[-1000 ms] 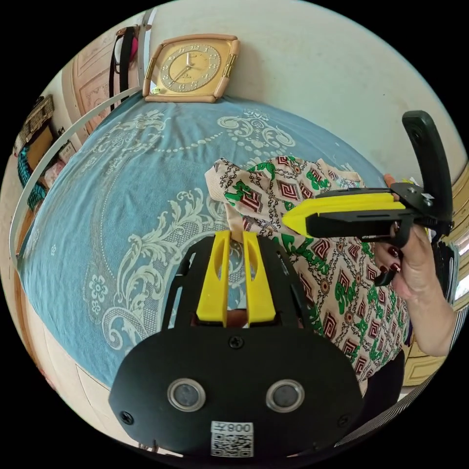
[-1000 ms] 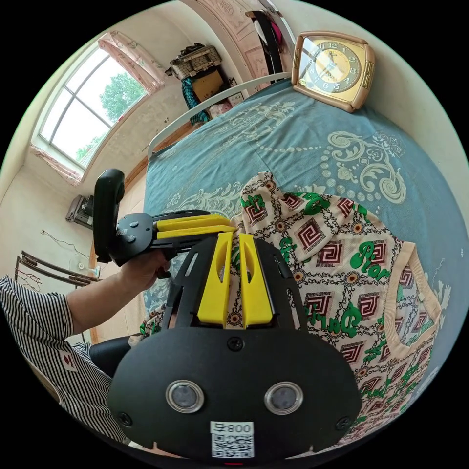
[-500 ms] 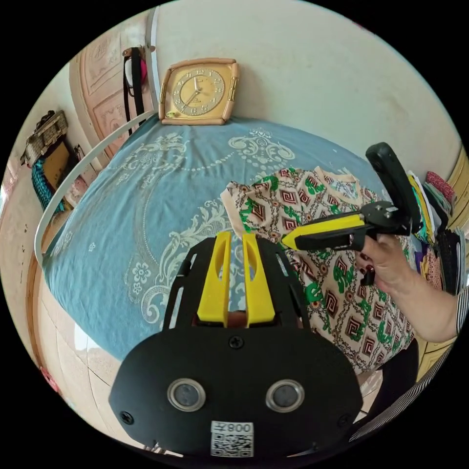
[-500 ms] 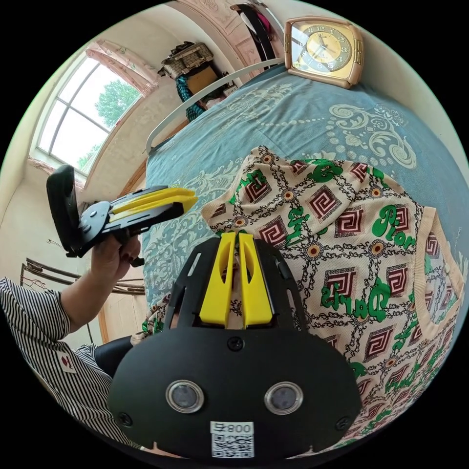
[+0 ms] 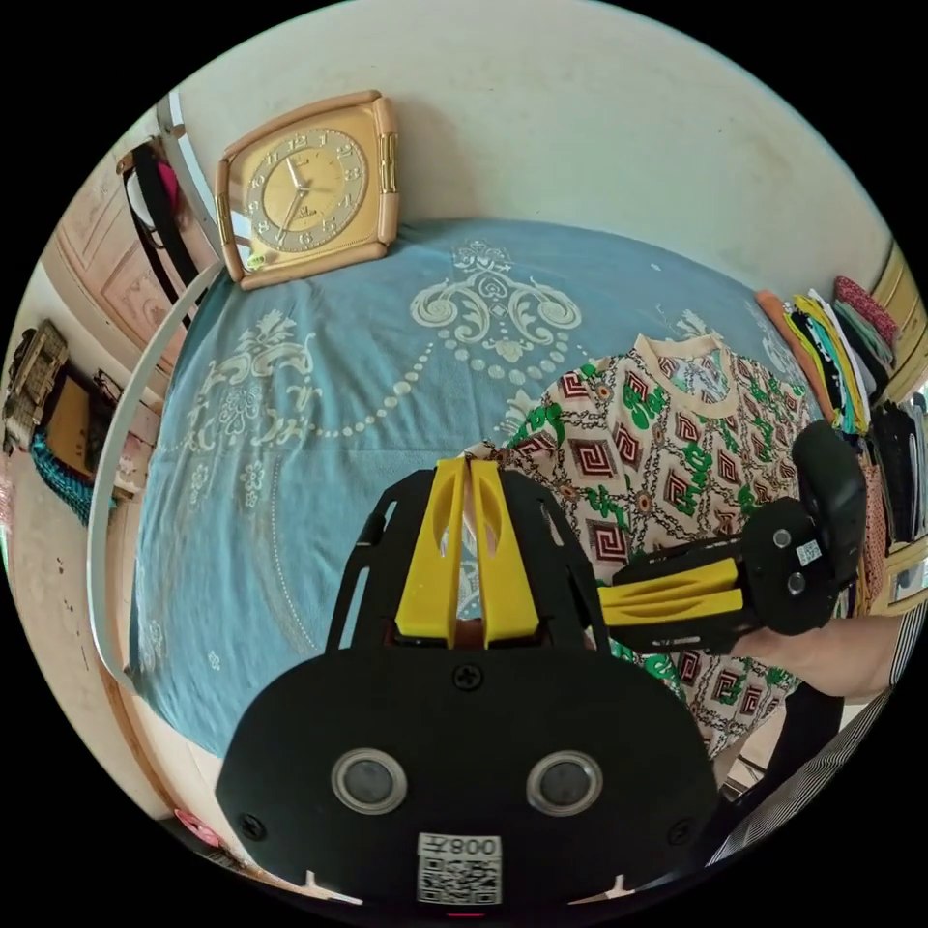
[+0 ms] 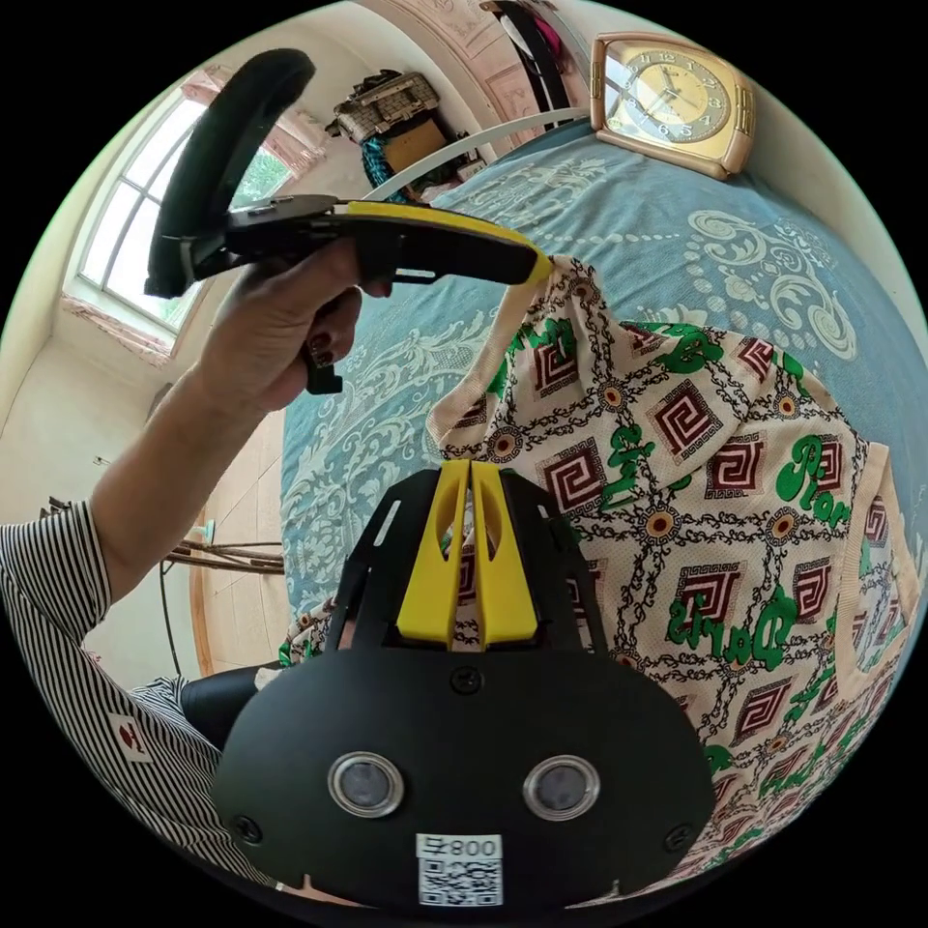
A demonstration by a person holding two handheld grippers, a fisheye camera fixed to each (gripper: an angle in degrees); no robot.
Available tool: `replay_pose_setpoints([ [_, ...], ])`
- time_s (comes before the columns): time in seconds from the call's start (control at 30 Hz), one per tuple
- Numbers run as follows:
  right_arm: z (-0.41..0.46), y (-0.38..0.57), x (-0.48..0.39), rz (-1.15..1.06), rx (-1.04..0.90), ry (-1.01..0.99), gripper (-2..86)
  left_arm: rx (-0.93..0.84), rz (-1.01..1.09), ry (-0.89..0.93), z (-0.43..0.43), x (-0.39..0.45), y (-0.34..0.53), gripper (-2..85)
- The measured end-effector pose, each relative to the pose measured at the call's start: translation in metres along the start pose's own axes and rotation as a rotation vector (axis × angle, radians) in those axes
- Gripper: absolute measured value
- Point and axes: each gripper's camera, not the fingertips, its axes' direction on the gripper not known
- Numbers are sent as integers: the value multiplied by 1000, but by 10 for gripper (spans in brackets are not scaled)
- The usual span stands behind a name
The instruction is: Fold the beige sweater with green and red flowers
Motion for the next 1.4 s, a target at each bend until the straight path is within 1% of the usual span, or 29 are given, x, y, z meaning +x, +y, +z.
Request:
replay_pose_setpoints([
  [0.07,-13,8,0,4,4,-16,1,-22,11,-37,5,9,-7,13],
  [0.17,-27,14,-2,13,-8,-59,1,-176,27,-203,42,22,-16,12],
  [0.23,-35,19,-7,7,-23,-63,1,-135,14,-295,42,33,-14,8],
  [0.27,-43,24,-9,4,-17,-58,1,-86,8,-327,37,42,-13,7],
  [0.33,-55,33,-11,17,-6,-68,2,-34,16,-288,34,55,-13,5],
  [0.37,-65,40,-11,34,12,-76,2,-26,34,-239,38,63,-14,4],
  [0.4,-70,44,-10,46,22,-81,3,-57,45,-207,50,68,-16,4],
  [0.47,-97,61,-8,103,83,-96,5,-120,30,-211,72,71,-18,3],
  [0.53,-125,79,-5,139,143,-108,7,-102,-18,-204,78,71,-18,4],
  [0.6,-159,106,1,183,211,-96,9,50,-40,-76,62,80,-18,6],
  [0.63,-184,131,7,219,258,-66,11,88,-33,-36,58,85,-18,7],
  [0.7,-224,179,22,318,320,16,13,161,34,123,56,112,-28,13],
  [0.73,-253,217,34,409,365,82,15,167,67,166,58,122,-32,14],
  [0.77,-281,258,46,517,400,160,19,162,138,252,64,144,-42,17],
  [0.8,-294,279,51,572,414,202,21,152,199,326,72,169,-52,19],
  [0.87,-343,353,67,779,459,356,30,143,286,414,83,211,-69,21],
  [0.93,-371,393,73,889,483,428,38,145,352,484,94,254,-86,24],
  [1.0,-389,417,75,924,501,461,47,131,431,580,111,311,-108,26],
  [1.03,-394,426,80,957,479,468,55,123,443,603,116,325,-113,26],
  [1.1,-399,434,86,963,465,422,57,83,505,663,136,377,-133,27],
  [1.2,-405,441,87,956,447,397,39,49,553,671,157,428,-154,27],
  [1.23,-411,446,83,946,462,412,27,42,561,668,161,436,-158,27],
  [1.33,-430,459,65,891,487,367,10,29,564,647,176,464,-173,26],
  [1.4,-446,470,45,866,531,408,7,41,564,652,184,479,-181,24],
])
